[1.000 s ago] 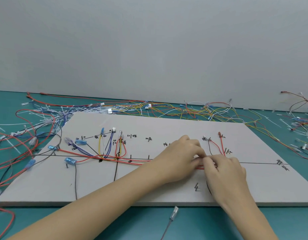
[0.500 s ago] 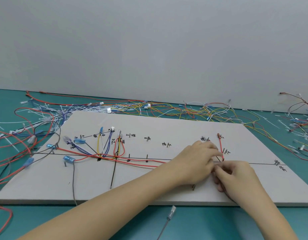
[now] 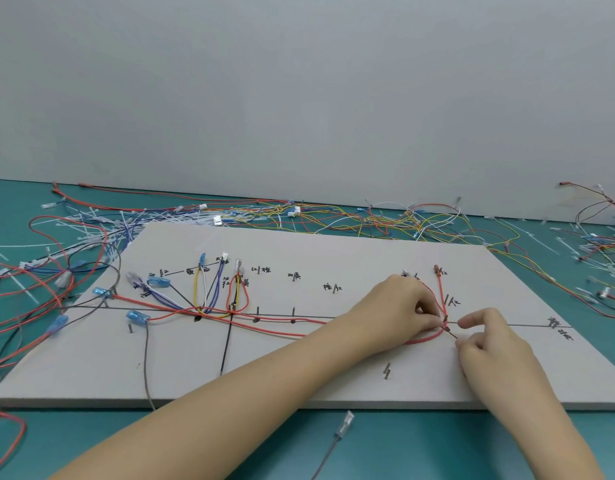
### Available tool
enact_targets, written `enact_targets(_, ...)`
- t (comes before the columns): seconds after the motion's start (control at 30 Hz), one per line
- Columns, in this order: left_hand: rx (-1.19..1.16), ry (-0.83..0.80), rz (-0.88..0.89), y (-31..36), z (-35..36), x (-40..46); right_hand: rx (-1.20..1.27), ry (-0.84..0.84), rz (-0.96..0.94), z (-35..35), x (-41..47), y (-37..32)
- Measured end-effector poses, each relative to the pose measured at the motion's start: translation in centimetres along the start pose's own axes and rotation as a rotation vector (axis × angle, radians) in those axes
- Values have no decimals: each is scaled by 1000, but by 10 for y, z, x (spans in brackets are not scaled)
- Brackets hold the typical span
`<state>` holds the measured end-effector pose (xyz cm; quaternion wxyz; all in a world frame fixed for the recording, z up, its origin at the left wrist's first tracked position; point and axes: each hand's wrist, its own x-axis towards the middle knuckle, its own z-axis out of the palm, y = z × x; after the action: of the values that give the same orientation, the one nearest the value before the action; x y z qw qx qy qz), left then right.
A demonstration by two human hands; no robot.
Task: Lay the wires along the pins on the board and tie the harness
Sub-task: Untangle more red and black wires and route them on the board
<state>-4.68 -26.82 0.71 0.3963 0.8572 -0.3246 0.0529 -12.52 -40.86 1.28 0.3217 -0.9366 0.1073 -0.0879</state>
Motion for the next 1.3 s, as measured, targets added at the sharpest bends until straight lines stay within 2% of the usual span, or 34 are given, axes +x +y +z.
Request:
enact_targets(0.23,35,-29,-52,11,8,16,-240,-20,139,-12,29,9)
enact_targets(0.33,18,-25,-91,13,9,18,-304,14,109,-15,44,7)
enact_targets(0.4,53,-32,-88,15,11,18,-295,30,58,-11,58,3)
enact_targets(0.47,111,-46,-64,16,12,17,-260,-34,12,-6,72,-1)
enact_targets(0.6,199,-35,-10,18,14,13,-43,-148,-66,-8,89,-3)
enact_targets(0.7,253,-31,23,18,13,12,-96,-81,-179,-7,87,3)
enact_targets(0.87,324,-51,52,17,10,7,-97,33,-243,9,79,7)
enact_targets(1.2,285,-28,14,-10,-19,-14,-70,13,-341,36,75,-21)
enact_targets(1.3,262,-43,2,-8,-23,-12,-117,-25,-314,32,73,-26)
